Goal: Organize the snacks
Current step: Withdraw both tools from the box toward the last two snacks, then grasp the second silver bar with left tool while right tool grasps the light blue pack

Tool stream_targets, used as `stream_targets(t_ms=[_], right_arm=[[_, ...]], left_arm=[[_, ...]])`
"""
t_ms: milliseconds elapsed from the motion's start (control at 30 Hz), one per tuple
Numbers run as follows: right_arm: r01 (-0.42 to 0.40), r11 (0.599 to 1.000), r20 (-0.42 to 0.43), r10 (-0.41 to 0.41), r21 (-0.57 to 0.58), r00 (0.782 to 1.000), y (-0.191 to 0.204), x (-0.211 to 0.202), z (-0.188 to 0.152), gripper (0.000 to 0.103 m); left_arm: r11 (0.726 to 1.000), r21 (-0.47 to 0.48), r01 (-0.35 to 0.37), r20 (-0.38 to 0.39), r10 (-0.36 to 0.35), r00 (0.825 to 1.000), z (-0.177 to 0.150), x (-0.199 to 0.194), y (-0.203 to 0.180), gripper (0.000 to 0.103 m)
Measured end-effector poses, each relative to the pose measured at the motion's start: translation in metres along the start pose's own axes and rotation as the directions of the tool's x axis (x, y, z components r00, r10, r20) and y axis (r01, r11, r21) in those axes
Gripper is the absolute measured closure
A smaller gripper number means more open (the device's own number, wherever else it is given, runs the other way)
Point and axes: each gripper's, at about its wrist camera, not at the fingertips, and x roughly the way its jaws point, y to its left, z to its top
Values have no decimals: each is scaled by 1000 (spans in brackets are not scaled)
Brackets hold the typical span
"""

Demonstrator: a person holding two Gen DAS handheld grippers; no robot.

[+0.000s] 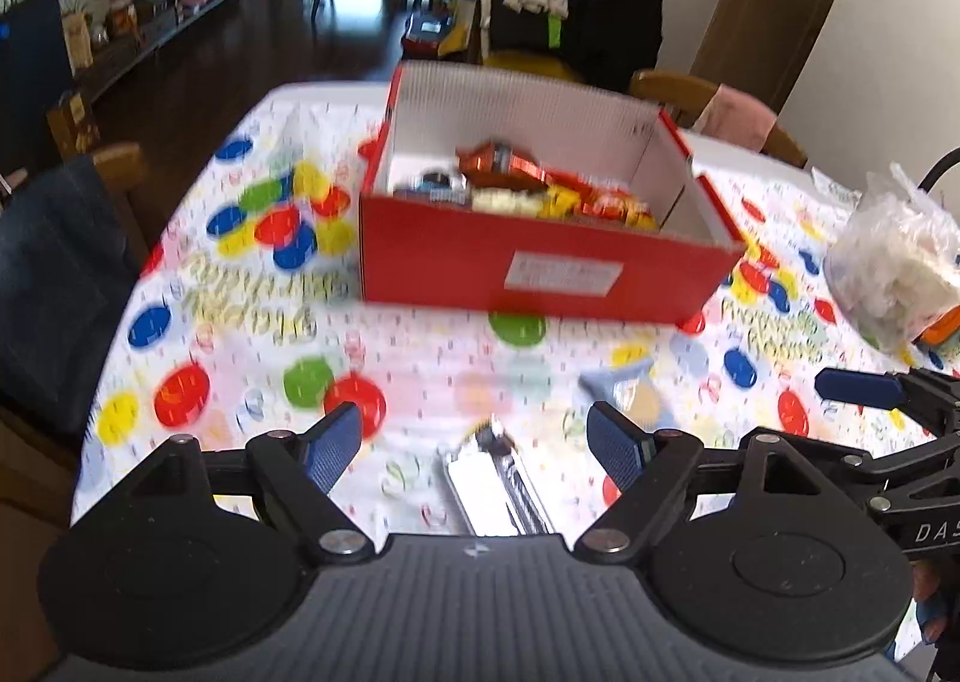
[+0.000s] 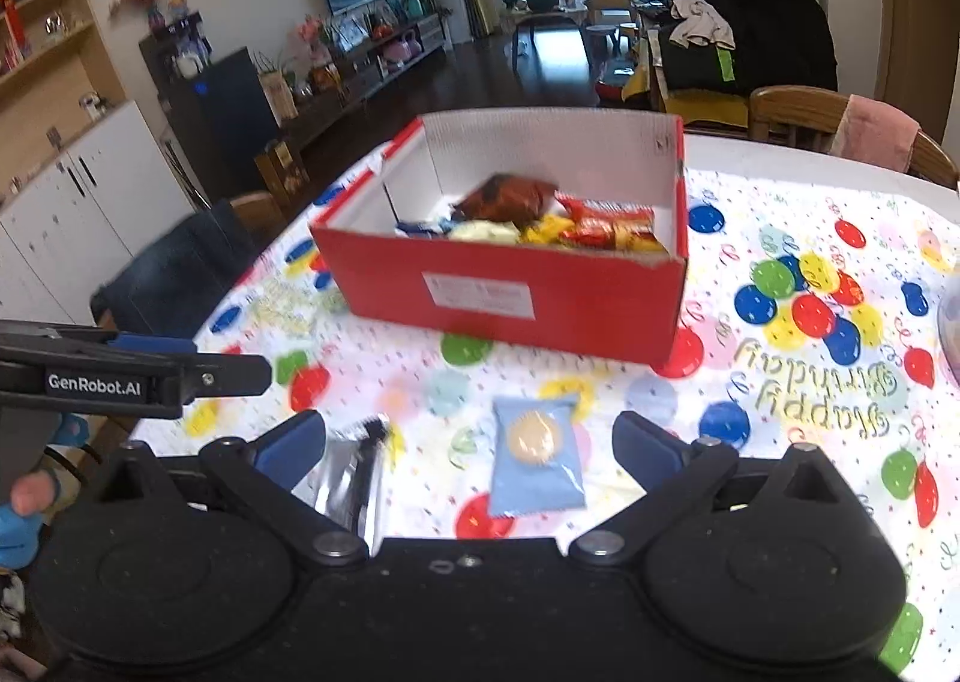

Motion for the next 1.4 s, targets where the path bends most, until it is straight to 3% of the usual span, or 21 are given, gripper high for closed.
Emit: stream_targets(t_ms=[467, 667, 1000, 1233, 1400], right_arm=[[36, 999, -115, -40, -31, 993, -25, 34, -21, 2], [56, 998, -150, -53, 15, 987, -42, 53, -18, 3], [72, 997, -197, -74, -15, 978, -35, 99, -7, 11], [71, 995, -219, -84, -64, 972, -26, 123, -1, 25], [77, 995, -217, -90, -68, 972, -28, 130, 1, 28]], left_arm=[[998, -17, -56, -177, 52, 983, -29, 55, -12, 21], [997, -19, -76, -227, 70, 971, -39, 74, -19, 21], [992, 37, -124, -222, 129, 967, -50, 86, -32, 21], [992, 61, -114, -223, 125, 967, -51, 91, -39, 21], [991, 86, -107, -228, 124, 966, -53, 94, -44, 25]])
